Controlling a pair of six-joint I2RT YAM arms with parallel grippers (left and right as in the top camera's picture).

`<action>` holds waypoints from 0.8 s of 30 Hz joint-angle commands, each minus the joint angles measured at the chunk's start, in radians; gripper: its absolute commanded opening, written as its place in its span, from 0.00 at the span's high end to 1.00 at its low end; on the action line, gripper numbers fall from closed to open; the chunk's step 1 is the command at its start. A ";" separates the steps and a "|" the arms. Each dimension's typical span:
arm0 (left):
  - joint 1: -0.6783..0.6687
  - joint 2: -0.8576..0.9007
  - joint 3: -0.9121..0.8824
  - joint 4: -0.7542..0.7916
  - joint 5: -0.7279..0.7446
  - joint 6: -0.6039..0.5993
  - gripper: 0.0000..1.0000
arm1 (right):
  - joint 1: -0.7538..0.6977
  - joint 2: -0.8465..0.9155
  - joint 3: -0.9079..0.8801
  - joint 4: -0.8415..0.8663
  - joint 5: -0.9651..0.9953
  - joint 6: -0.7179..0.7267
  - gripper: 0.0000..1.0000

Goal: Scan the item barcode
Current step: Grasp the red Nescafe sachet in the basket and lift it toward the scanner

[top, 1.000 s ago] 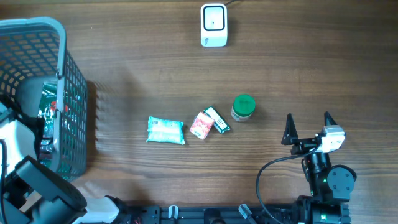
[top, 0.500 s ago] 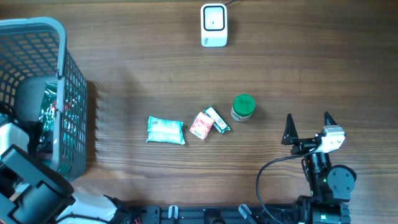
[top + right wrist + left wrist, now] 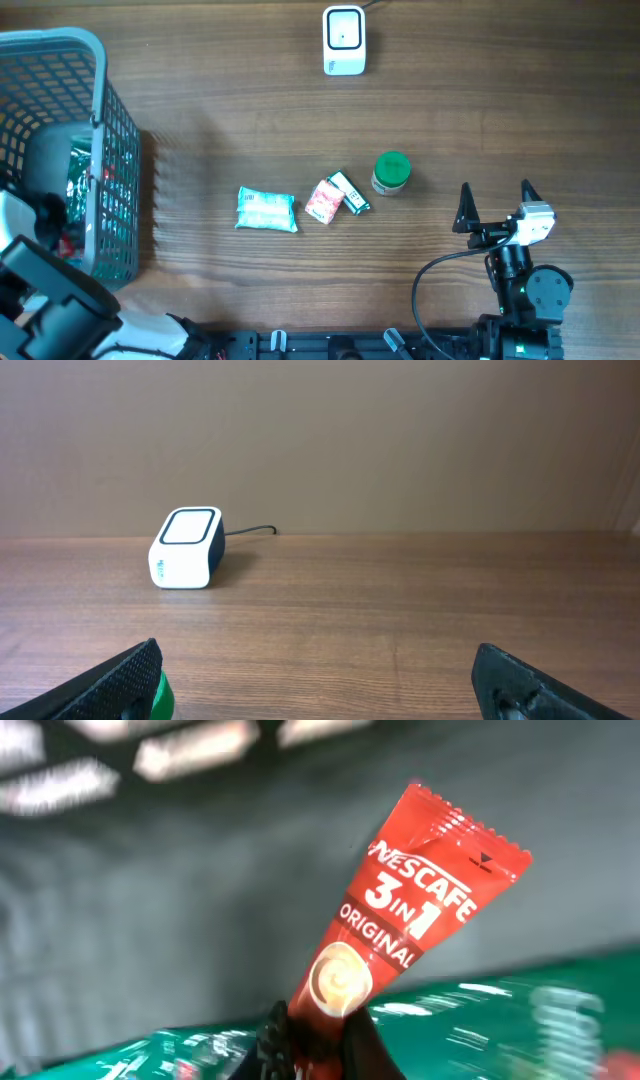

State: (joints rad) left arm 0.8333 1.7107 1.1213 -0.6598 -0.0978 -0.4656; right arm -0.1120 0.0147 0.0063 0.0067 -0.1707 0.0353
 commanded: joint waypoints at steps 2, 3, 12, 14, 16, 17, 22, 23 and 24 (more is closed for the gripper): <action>0.003 -0.234 0.243 -0.010 0.265 0.012 0.96 | 0.003 -0.003 -0.001 0.003 0.017 -0.008 0.00; 0.002 -0.290 0.291 -0.010 0.373 0.008 0.96 | 0.003 -0.003 -0.001 0.003 0.017 -0.008 0.00; -0.428 -0.517 0.332 -0.131 0.927 0.225 0.96 | 0.003 -0.003 -0.001 0.003 0.017 -0.008 0.00; -0.581 -0.500 0.317 -0.217 0.916 0.387 0.96 | 0.003 -0.003 -0.001 0.003 0.018 -0.008 0.00; -0.767 -0.461 0.279 -0.267 0.823 0.508 0.96 | 0.003 -0.003 -0.001 0.003 0.017 -0.008 0.00; -0.845 -0.433 0.257 -0.265 0.758 0.510 0.96 | 0.003 -0.003 -0.001 0.003 0.018 -0.008 0.00; -1.079 -0.229 0.186 -0.204 0.694 0.428 0.96 | 0.003 -0.003 -0.001 0.003 0.018 -0.008 0.00; -1.108 -0.177 0.171 -0.163 0.669 0.346 0.96 | 0.003 -0.003 -0.001 0.003 0.017 -0.008 0.00; -1.132 -0.128 0.157 -0.118 0.621 0.237 0.96 | 0.003 -0.003 -0.001 0.003 0.018 -0.008 0.00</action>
State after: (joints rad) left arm -0.2234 1.4555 1.3254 -0.8600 0.6243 -0.0399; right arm -0.1120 0.0147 0.0063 0.0067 -0.1703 0.0353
